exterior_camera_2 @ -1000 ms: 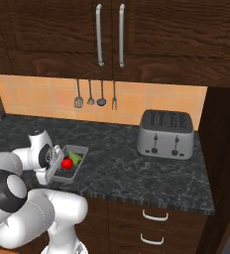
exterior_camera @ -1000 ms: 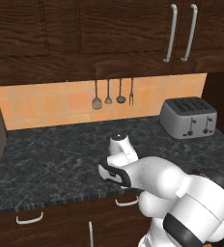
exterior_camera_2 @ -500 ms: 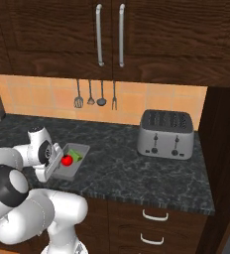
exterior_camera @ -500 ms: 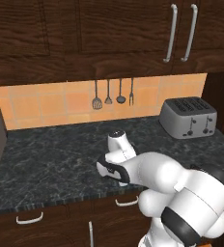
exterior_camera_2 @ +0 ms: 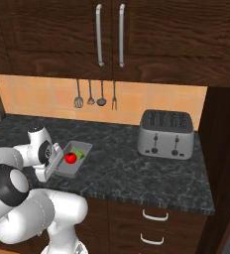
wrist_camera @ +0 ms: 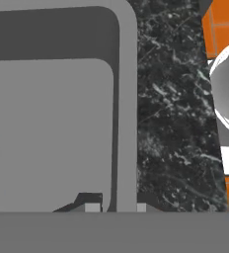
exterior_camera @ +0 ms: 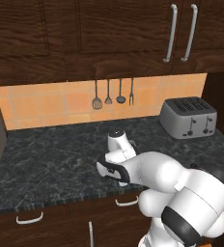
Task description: Take the meat container that has the shrimp and place it on the second highest rack of the freezer. Then take the vegetable container that has the tomato and lemon wedge and place it on the highest rack of the freezer.
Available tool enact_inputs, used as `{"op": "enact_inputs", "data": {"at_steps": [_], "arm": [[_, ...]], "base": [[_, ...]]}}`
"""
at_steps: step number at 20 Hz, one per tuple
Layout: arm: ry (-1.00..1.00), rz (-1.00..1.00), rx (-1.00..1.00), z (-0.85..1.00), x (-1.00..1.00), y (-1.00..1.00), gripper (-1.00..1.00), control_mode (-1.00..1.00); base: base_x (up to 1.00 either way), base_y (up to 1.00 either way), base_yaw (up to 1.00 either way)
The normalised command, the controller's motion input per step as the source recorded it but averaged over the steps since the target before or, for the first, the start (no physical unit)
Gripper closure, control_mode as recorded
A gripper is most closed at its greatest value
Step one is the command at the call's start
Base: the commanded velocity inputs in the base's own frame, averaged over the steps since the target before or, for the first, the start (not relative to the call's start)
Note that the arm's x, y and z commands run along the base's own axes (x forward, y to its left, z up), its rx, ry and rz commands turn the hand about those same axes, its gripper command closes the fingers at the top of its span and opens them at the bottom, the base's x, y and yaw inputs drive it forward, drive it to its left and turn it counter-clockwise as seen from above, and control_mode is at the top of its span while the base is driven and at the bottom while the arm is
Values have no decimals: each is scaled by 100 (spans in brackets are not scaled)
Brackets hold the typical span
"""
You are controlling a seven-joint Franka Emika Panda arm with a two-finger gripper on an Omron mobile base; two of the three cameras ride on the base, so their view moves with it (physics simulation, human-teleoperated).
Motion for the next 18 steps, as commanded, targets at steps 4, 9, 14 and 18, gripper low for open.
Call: {"op": "enact_inputs", "data": {"at_steps": [4,9,14,18], "arm": [[0,0,0,0,2,-3,100,-100],[-7,0,0,46,-5,-5,100,-100],[-9,0,0,67,-32,-26,100,-100],[-14,0,0,53,-44,-54,100,-100]], "base": [[0,0,0],[0,0,0],[0,0,0],[0,0,0]]}}
